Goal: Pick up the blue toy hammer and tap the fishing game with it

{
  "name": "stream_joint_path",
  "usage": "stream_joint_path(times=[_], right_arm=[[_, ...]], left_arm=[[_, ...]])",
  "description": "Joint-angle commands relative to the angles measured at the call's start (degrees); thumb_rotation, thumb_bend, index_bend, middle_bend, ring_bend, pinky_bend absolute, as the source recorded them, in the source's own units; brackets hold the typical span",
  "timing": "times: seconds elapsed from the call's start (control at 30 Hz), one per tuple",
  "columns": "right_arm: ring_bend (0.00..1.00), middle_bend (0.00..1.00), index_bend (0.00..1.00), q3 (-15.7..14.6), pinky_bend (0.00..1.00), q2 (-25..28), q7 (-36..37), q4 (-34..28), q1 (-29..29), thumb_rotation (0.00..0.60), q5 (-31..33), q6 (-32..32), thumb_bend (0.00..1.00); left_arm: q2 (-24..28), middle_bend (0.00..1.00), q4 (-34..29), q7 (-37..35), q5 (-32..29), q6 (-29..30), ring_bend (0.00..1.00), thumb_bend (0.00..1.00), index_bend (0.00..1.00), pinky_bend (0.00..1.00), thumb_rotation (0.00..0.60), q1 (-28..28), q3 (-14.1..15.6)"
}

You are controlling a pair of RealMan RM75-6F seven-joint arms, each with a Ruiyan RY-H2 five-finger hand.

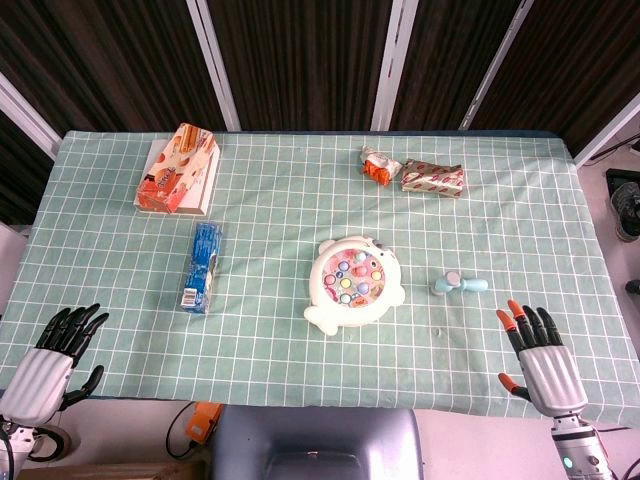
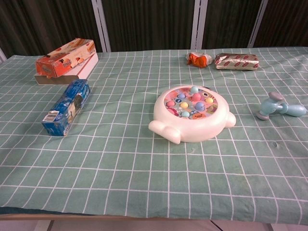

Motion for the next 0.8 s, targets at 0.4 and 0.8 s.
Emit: stream_joint_path(times=[0.4, 0.8], right_arm=[[0.00, 0.00, 0.00, 7.5, 0.06, -0.5, 2.8, 3.6, 8.0, 0.600, 9.8, -11.6, 0.28], [0.00, 0.00, 0.28, 13.3, 0.06, -8.0, 7.4, 21.2, 21.7, 0.600, 17.9, -28.7, 0.28]], left_arm=[[0.1, 0.00, 0.2, -0.6, 0.4, -0.3, 0.00, 0.41, 0.00, 0.00, 0.600, -0.2, 0.2], [0.3, 0.00, 0.4, -1.1, 0.3, 0.1, 0.00, 0.41, 0.00, 0.00, 0.600, 0.0, 0.3]])
